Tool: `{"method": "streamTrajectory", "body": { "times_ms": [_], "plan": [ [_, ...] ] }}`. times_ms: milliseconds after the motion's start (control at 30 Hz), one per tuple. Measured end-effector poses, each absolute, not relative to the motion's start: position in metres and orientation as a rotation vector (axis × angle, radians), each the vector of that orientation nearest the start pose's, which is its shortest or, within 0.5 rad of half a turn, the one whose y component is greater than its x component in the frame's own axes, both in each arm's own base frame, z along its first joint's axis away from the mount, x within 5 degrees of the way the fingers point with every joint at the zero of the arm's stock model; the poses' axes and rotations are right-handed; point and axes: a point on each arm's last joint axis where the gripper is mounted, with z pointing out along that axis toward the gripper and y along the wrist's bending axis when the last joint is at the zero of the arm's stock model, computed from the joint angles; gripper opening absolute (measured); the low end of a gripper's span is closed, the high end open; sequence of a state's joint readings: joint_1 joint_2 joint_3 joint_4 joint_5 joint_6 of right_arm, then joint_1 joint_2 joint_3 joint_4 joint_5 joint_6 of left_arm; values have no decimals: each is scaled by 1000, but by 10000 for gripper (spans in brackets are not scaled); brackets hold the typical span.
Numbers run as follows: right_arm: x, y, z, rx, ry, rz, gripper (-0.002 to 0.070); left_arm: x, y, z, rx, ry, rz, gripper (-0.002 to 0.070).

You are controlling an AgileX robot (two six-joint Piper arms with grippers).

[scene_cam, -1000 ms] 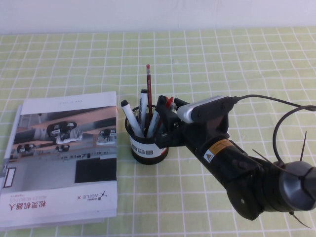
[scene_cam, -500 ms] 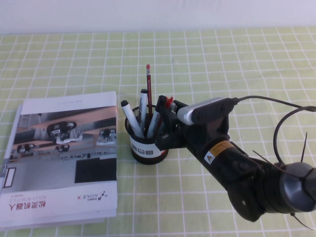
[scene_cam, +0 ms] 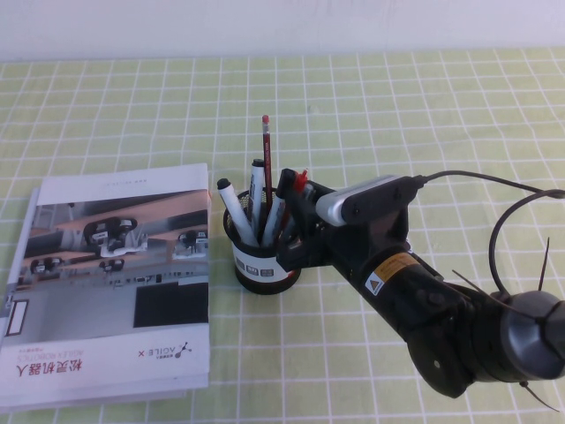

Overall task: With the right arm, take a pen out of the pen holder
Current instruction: 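Take a marker out of the pen holder and lay it on the table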

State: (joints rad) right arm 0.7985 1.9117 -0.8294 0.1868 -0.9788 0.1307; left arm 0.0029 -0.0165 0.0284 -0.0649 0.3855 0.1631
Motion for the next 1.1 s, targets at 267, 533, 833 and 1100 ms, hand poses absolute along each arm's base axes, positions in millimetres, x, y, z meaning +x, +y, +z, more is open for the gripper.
{"method": "streamTrajectory", "body": {
  "times_ms": [267,533,833,1100],
  "plan": [
    [272,260,176,-339,1595,684,60,52,-2,170,111,1877,50,-5],
    [270,259,184,-341,1601,688,51,52,-2,170,111,1877,50,-5],
    [262,251,222,-328,1568,718,51,52,-2,170,111,1877,50,-5],
    [248,239,267,-354,1529,717,51,52,-2,170,111,1877,50,-5]
  ]
}}
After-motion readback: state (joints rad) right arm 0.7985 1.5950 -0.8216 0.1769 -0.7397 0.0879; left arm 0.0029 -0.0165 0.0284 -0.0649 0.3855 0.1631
